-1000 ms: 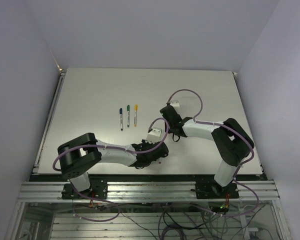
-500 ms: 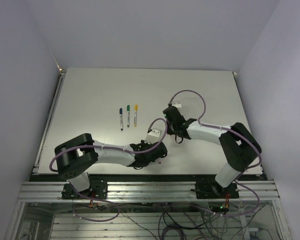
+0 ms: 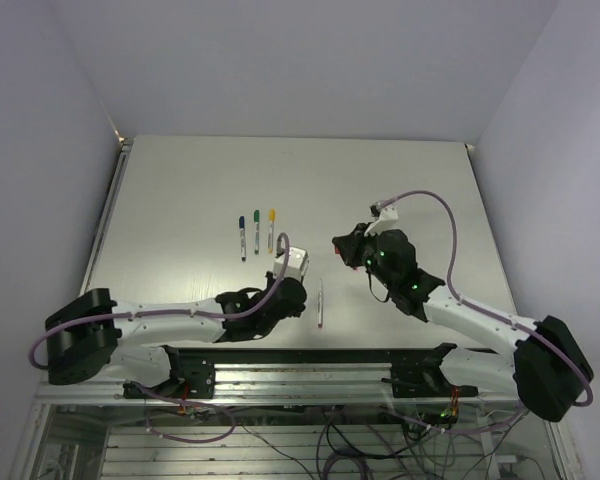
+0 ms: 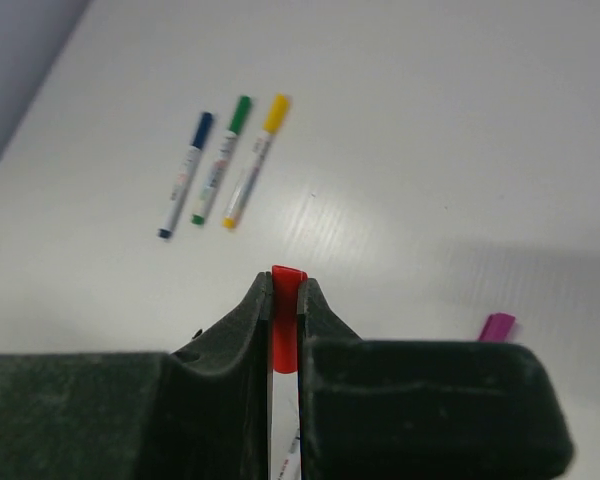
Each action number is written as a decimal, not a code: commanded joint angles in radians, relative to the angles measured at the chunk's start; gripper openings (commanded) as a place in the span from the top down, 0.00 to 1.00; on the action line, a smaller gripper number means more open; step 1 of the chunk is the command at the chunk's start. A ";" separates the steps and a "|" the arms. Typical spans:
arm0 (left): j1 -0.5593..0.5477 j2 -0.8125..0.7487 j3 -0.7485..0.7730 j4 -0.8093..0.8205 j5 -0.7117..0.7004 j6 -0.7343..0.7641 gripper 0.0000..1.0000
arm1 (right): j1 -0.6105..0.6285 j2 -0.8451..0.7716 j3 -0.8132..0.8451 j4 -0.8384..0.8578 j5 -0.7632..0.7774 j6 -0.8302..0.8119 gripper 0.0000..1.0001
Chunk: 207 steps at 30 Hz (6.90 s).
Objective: Insert the pens into the pen caps
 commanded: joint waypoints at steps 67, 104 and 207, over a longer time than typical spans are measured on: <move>-0.004 -0.218 -0.313 1.177 0.233 0.244 0.93 | 0.028 0.007 -0.163 1.150 -0.320 0.192 1.00; -0.003 -0.262 -0.313 1.211 0.101 0.319 0.93 | 0.082 -0.024 -0.135 0.745 -0.416 0.204 1.00; 0.493 0.408 0.409 0.068 0.313 0.104 0.63 | 0.150 -0.177 0.106 -0.447 0.662 0.131 0.38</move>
